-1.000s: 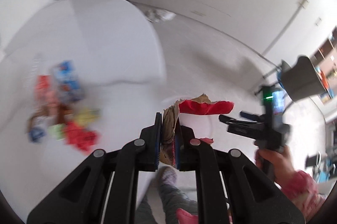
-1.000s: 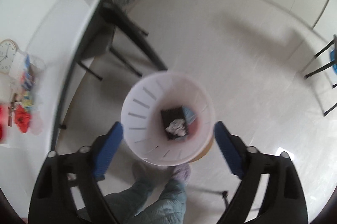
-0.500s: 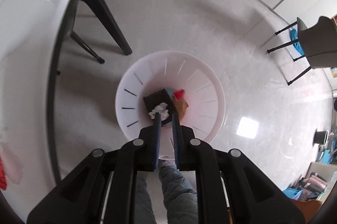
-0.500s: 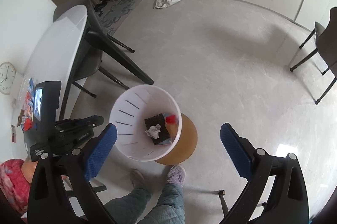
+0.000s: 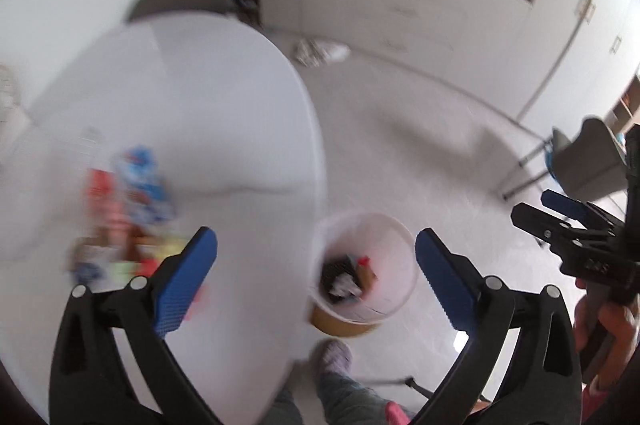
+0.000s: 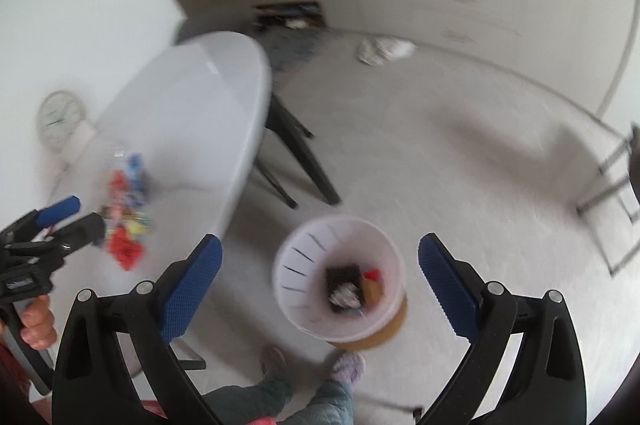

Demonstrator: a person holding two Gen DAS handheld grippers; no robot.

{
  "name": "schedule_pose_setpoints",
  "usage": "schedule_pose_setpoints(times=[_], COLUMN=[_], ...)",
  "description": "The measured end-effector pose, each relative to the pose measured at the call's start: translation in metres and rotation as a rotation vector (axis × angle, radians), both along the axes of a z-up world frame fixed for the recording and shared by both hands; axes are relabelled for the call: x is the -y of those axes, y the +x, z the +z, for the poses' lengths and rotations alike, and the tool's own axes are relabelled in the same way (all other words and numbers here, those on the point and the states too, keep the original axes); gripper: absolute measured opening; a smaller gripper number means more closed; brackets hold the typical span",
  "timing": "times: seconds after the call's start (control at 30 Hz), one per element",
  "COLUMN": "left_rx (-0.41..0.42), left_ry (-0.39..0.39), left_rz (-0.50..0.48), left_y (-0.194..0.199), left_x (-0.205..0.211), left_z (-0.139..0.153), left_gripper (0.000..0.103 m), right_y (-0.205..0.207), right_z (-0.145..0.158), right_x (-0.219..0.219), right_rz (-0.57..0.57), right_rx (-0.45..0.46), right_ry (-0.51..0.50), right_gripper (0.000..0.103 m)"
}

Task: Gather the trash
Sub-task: 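Grasp the red crumpled paper with the right tool while the left tool grasps the clear wrapper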

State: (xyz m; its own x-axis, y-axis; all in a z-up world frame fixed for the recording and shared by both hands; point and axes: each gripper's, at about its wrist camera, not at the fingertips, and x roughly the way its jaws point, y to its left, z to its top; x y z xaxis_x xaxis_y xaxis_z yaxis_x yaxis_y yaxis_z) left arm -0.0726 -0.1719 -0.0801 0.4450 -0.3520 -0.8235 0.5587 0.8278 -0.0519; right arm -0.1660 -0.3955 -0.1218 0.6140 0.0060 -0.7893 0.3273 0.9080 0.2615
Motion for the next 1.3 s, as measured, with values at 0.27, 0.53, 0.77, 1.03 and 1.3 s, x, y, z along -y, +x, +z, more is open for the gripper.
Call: schedule_pose_setpoints(times=[0.27, 0.53, 0.77, 1.03, 1.3], left_rx=[0.051, 0.036, 0.004, 0.0, 0.062], left_ry=[-0.025, -0.02, 0.015, 0.071, 0.172], left_rz=[0.255, 0.418, 0.428, 0.311, 0.034], left_y=[0.011, 0.026, 0.038, 0.071, 0.116], left_x=[-0.136, -0.228, -0.275, -0.276, -0.23], left_z=[0.034, 0.023, 0.002, -0.026, -0.066], left_gripper=[0.095, 0.095, 0.095, 0.095, 0.089], right_y=[0.056, 0.113, 0.153, 0.157, 0.14], right_z=[0.028, -0.026, -0.089, -0.103, -0.071], right_x=[-0.116, -0.242, -0.294, -0.294, -0.273], right_rz=[0.3, 0.602, 0.653, 0.585, 0.471], right_rx=[0.085, 0.023, -0.096, -0.176, -0.149], right_ry=[-0.014, -0.065, -0.112, -0.103, 0.025], right_gripper=[0.1, 0.1, 0.085, 0.039, 0.037])
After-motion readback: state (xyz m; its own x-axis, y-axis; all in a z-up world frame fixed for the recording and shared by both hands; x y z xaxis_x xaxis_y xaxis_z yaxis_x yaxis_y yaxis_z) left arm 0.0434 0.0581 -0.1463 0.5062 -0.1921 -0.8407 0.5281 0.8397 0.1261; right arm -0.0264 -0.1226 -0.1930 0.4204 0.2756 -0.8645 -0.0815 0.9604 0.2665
